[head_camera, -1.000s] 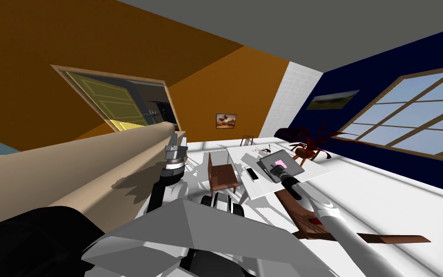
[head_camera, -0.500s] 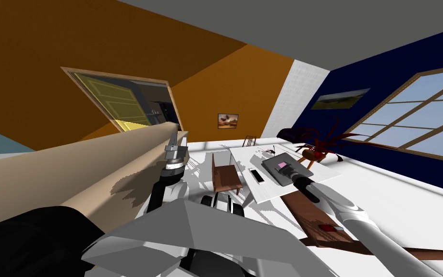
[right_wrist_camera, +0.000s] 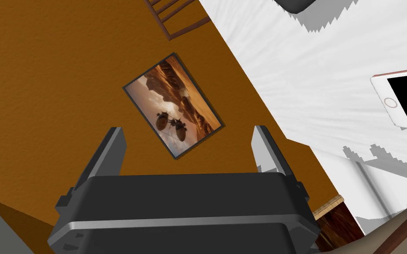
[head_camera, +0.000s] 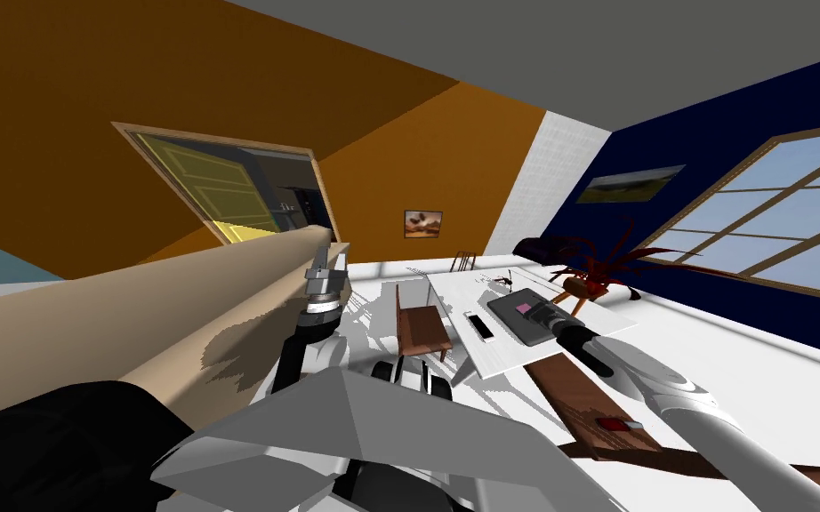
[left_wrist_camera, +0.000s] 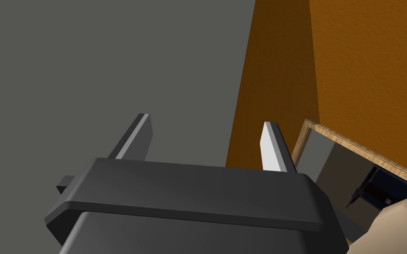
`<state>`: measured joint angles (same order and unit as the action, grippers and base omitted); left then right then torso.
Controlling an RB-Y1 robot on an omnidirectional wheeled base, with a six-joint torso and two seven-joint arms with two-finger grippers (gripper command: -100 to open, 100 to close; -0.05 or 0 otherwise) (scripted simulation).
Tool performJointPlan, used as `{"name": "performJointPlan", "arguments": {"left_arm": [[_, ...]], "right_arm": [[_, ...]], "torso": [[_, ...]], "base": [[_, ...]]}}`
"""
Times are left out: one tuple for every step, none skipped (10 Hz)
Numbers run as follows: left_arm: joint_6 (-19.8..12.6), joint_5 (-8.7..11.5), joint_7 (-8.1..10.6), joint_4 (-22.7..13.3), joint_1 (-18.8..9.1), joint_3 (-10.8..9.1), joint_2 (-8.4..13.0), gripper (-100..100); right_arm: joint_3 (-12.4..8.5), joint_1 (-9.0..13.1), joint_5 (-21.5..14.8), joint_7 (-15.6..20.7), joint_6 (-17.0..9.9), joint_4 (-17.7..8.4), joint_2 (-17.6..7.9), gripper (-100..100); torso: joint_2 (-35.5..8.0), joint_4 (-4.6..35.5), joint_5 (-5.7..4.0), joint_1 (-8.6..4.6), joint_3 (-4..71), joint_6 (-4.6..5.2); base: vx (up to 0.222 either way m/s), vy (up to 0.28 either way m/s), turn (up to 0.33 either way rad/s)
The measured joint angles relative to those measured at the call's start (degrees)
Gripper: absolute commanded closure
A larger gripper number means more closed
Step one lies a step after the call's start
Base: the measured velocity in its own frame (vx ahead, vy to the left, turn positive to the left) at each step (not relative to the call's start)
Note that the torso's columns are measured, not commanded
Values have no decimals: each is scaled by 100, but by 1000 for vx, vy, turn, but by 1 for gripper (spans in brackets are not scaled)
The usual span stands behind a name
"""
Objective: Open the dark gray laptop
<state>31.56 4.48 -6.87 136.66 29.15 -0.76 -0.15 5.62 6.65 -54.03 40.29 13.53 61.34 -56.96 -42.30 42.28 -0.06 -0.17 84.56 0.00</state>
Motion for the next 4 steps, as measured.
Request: {"name": "performJointPlan", "arguments": {"left_arm": [[0, 0, 0, 0, 0, 0, 0, 0], [0, 0, 0, 0, 0, 0, 0, 0], [0, 0, 0, 0, 0, 0, 0, 0], [0, 0, 0, 0, 0, 0, 0, 0]], "right_arm": [[0, 0, 0, 0, 0, 0, 0, 0], [0, 0, 0, 0, 0, 0, 0, 0], [0, 0, 0, 0, 0, 0, 0, 0], [0, 0, 0, 0, 0, 0, 0, 0]], "torso": [[0, 0, 2, 6, 0, 0], [0, 0, 4, 13, 0, 0], [1, 0, 6, 17, 1, 0], [1, 0, 7, 19, 1, 0]], "base": [[0, 0, 0], [0, 0, 0], [0, 0, 0], [0, 0, 0]]}}
